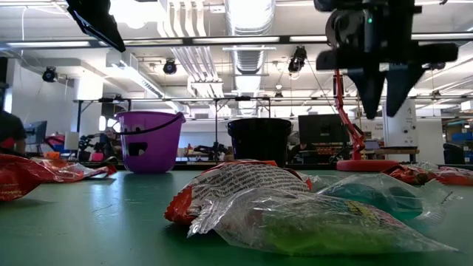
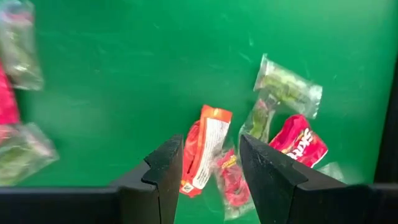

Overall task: Sort candy
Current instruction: Put the orange chocolate into the green bucket

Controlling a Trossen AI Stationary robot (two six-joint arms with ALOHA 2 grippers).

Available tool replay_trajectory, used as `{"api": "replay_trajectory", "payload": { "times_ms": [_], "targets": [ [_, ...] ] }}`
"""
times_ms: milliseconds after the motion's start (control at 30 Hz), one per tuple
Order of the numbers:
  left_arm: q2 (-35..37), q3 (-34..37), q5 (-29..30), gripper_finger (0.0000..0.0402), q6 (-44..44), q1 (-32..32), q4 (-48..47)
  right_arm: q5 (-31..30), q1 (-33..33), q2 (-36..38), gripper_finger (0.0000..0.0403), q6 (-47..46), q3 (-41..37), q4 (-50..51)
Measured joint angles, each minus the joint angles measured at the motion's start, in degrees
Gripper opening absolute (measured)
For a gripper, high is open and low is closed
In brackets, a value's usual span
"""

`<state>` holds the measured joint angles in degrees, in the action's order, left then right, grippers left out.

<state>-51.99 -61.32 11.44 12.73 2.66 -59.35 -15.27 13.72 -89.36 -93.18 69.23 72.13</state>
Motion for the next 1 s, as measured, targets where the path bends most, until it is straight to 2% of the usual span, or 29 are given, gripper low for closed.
{"api": "replay_trajectory", "payload": {
  "times_ms": [400,1000],
  "targets": [
    [-0.1,0.0,0.0,0.0077,0.0,0.0,0.3,3.7,0.0,0.0,0.0153,-1.4,-11.0,-14.7],
    [-1.4,0.0,0.0,0.0077,0.0,0.0,0.8,3.7,-1.1,-0.1,0.0153,-1.5,-18.1,-22.3]
  ]
}}
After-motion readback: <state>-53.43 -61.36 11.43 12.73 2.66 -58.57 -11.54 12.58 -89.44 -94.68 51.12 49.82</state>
